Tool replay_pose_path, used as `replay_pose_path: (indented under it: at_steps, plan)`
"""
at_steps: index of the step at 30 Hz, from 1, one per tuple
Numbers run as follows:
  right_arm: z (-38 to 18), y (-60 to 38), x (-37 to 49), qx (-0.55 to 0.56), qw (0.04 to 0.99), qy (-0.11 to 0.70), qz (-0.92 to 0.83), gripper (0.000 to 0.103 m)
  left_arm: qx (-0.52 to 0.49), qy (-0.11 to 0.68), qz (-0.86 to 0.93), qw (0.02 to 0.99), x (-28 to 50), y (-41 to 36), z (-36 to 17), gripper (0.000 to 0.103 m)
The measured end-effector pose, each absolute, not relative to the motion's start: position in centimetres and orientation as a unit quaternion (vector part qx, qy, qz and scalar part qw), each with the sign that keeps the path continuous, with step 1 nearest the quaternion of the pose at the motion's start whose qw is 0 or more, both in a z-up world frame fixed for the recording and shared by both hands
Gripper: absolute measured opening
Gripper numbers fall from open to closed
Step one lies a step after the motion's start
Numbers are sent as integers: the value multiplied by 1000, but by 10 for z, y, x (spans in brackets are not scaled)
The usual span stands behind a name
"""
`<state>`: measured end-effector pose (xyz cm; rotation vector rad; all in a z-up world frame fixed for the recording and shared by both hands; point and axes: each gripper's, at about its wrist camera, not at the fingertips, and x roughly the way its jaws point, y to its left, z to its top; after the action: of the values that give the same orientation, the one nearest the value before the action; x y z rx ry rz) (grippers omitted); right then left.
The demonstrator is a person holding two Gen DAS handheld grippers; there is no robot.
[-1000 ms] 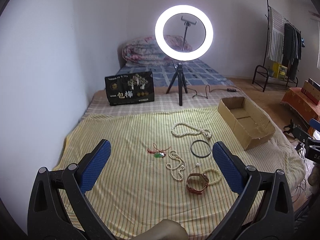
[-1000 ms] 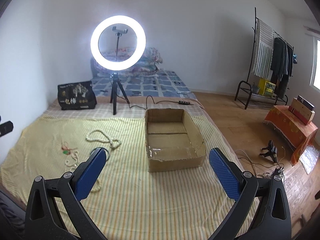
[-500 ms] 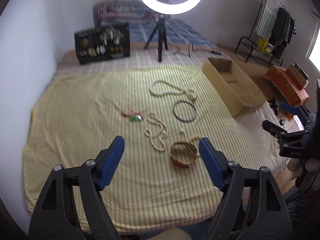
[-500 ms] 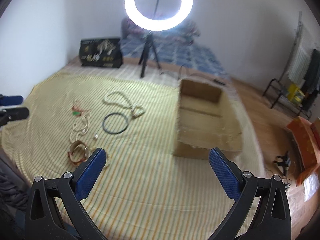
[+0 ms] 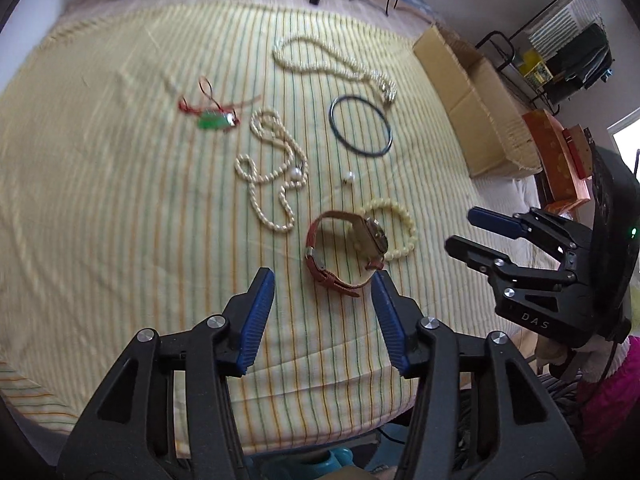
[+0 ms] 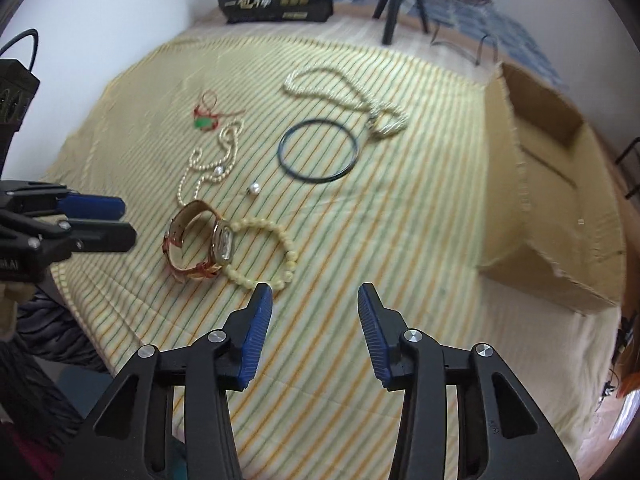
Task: Organize jewelry
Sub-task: 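Grasp the brown leather watch with the left tool while the right tool grasps the bead bracelet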
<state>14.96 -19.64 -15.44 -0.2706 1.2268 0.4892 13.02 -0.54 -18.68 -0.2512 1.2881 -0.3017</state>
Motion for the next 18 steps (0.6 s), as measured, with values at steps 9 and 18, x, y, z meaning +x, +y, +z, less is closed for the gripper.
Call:
replay_pose_path:
  at_steps: [9, 18]
  plan:
    - [-175, -192, 171, -86, 757, 601, 244, 33, -112, 604, -116, 780, 146, -10, -201, 43]
    - [-187, -181, 183, -90, 746, 608, 255, 24, -119, 625, -111, 763, 154, -12, -221, 31]
